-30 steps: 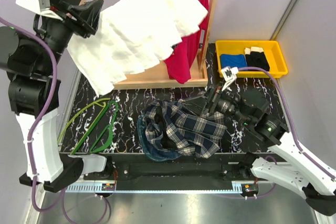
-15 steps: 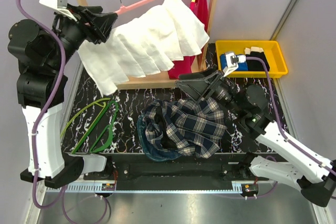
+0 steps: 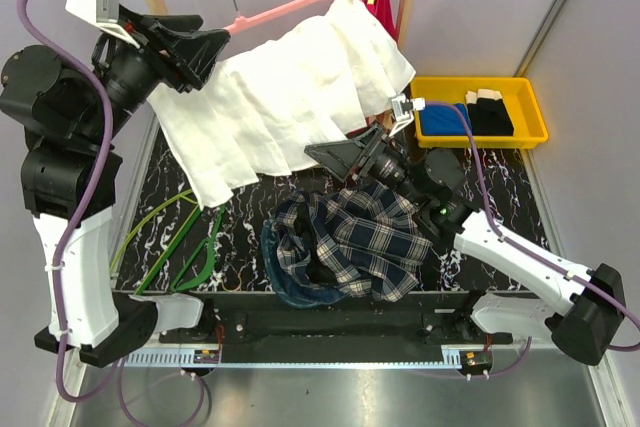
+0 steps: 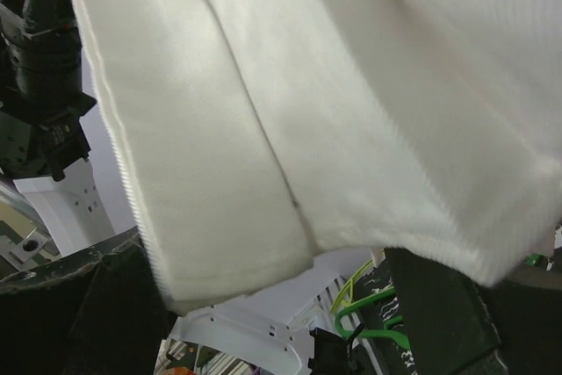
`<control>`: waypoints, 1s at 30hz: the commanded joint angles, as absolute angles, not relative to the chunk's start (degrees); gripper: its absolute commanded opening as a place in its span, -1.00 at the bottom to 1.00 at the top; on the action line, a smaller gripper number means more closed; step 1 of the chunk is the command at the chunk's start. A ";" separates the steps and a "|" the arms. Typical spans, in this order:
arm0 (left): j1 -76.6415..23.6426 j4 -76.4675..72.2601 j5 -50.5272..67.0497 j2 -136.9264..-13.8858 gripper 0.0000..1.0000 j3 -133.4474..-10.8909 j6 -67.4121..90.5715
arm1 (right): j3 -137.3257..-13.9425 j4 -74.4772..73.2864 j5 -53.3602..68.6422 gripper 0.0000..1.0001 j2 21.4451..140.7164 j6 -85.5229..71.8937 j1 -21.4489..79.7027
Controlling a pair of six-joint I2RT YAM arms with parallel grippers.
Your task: Remove the skirt from the hanger
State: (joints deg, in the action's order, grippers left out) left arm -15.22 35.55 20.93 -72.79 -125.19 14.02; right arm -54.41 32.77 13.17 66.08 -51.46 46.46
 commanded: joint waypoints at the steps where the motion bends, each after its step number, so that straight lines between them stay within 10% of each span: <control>1: -16.17 31.55 21.97 -70.40 -1.00 -124.37 14.59 | -57.91 39.46 13.71 0.99 66.62 -50.80 46.67; 6: -16.87 31.55 21.62 -68.47 -1.00 -120.24 13.18 | -60.55 43.41 13.54 0.99 69.34 -51.68 46.67; 9: -17.23 31.55 21.80 -68.03 -1.00 -119.71 13.27 | -61.08 48.06 16.34 0.55 71.79 -52.64 46.58; 11: -17.40 31.47 21.62 -67.50 -1.00 -118.83 12.57 | -62.05 50.53 19.75 -0.72 73.12 -53.52 46.58; 12: -17.40 31.55 21.53 -67.33 -1.00 -118.39 12.13 | -63.36 49.67 19.78 -1.00 73.91 -54.22 46.58; 22: -17.40 31.90 12.94 -67.50 -1.00 -119.01 2.30 | -73.38 12.13 28.30 -1.00 62.43 -36.96 46.67; 30: -16.44 25.15 7.30 -68.02 -1.00 -112.59 -6.15 | -77.34 -21.60 9.16 -1.00 32.13 -29.18 46.67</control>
